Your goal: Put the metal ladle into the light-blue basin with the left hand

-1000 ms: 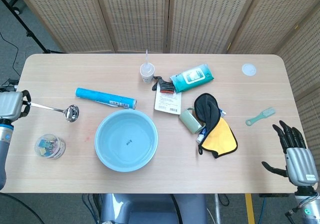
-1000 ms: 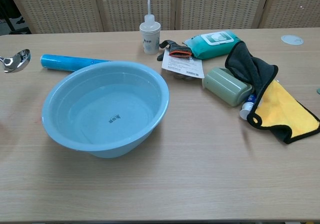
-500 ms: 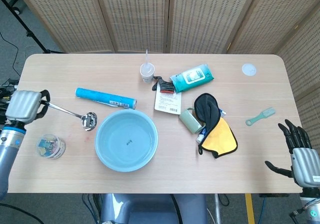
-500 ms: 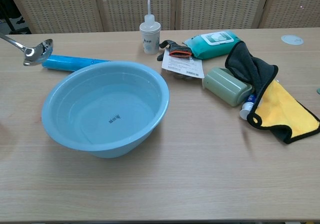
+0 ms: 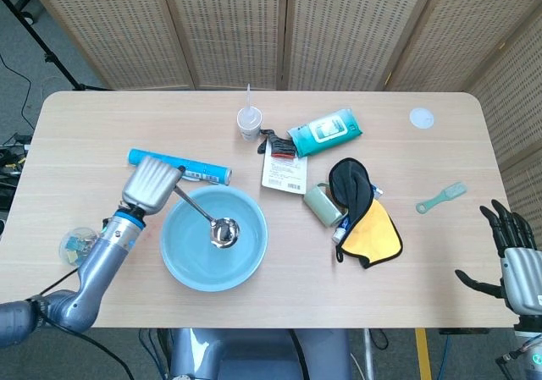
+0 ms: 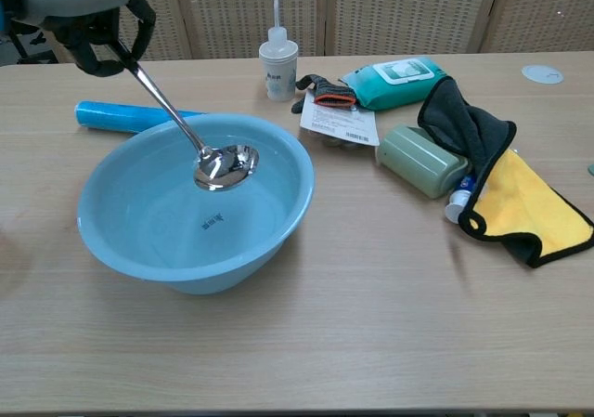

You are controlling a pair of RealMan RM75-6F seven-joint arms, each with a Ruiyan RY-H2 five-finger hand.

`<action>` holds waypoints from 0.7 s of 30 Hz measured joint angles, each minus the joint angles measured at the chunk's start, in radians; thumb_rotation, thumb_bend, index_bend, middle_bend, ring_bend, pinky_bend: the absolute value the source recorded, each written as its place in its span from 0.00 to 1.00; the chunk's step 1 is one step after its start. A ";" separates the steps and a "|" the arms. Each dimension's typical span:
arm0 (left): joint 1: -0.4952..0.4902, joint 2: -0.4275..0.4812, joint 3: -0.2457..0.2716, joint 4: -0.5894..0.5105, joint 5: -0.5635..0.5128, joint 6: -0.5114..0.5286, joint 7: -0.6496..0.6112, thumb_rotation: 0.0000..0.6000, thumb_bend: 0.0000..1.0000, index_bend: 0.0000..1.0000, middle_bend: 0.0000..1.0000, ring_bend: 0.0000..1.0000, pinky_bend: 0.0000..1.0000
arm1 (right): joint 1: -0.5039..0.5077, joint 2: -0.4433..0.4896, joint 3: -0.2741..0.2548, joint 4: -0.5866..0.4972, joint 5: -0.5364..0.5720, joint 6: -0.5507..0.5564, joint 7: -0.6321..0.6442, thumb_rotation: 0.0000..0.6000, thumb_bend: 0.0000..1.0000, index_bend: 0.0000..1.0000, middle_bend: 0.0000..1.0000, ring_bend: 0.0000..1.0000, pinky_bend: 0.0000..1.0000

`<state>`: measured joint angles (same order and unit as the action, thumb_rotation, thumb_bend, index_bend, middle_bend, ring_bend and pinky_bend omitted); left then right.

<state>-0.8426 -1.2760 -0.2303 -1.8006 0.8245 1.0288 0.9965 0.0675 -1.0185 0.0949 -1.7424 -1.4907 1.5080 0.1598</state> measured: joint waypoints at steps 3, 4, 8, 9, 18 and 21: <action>-0.063 -0.040 0.010 -0.008 -0.098 0.015 0.100 1.00 0.61 0.89 0.99 0.93 0.95 | 0.001 0.001 0.002 0.004 0.009 -0.005 0.001 1.00 0.00 0.00 0.00 0.00 0.00; -0.081 -0.051 0.013 -0.009 -0.125 0.020 0.123 1.00 0.61 0.89 0.99 0.93 0.95 | 0.001 0.001 0.003 0.004 0.011 -0.006 0.002 1.00 0.00 0.00 0.00 0.00 0.00; -0.149 -0.092 0.036 -0.005 -0.221 0.030 0.184 1.00 0.60 0.89 0.99 0.93 0.95 | 0.000 0.002 0.006 0.003 0.015 -0.005 0.003 1.00 0.00 0.00 0.00 0.00 0.00; -0.163 -0.099 0.043 -0.002 -0.242 0.027 0.190 1.00 0.60 0.89 0.99 0.93 0.95 | 0.000 0.002 0.006 0.002 0.015 -0.006 0.003 1.00 0.00 0.00 0.00 0.00 0.00; -0.242 -0.132 0.098 0.037 -0.310 -0.016 0.211 1.00 0.60 0.89 0.99 0.93 0.95 | 0.000 0.002 0.004 0.001 0.010 -0.006 0.000 1.00 0.00 0.00 0.00 0.00 0.00; -0.266 -0.148 0.115 0.055 -0.337 0.000 0.232 1.00 0.60 0.89 0.99 0.93 0.95 | -0.001 0.002 0.005 0.001 0.012 -0.005 0.003 1.00 0.00 0.00 0.00 0.00 0.00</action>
<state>-1.1085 -1.4244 -0.1157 -1.7456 0.4873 1.0284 1.2289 0.0664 -1.0162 0.1002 -1.7412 -1.4788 1.5034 0.1625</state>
